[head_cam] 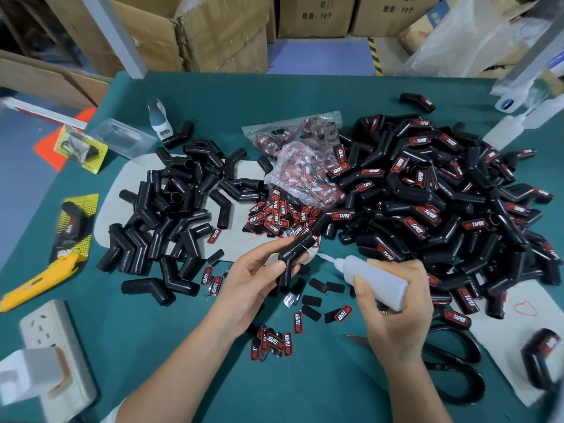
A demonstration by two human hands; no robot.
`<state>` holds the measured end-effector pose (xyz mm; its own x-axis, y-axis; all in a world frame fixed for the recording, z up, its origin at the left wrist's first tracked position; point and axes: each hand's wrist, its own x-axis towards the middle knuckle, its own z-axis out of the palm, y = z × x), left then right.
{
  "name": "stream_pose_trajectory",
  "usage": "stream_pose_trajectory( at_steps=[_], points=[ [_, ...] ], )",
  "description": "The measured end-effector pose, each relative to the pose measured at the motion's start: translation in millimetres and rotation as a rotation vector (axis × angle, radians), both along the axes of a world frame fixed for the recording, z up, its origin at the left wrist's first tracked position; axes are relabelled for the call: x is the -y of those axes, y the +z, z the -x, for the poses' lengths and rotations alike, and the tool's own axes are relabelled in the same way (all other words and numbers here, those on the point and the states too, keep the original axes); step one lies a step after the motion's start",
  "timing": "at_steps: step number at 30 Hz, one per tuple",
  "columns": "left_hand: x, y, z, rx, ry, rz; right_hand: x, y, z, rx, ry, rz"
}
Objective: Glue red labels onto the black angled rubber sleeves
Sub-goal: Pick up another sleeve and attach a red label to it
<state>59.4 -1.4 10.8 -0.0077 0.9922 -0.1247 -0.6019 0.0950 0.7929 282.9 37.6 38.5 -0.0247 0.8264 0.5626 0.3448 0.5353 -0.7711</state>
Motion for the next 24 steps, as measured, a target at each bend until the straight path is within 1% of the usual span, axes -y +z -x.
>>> stream_pose_trajectory(
  at_steps=[4, 13, 24],
  points=[
    [-0.5, -1.2, 0.1, -0.006, -0.005, -0.002, -1.2, 0.1, 0.0, -0.020, -0.012, 0.005],
    [-0.6, -2.0, 0.0, -0.007, -0.009, 0.005, 0.9, 0.9, 1.2, -0.035, 0.030, 0.048],
    [-0.5, -2.1, -0.9, 0.020, 0.000, 0.006, 1.4, -2.6, -0.7, -0.015, 0.041, 0.028]
  ],
)
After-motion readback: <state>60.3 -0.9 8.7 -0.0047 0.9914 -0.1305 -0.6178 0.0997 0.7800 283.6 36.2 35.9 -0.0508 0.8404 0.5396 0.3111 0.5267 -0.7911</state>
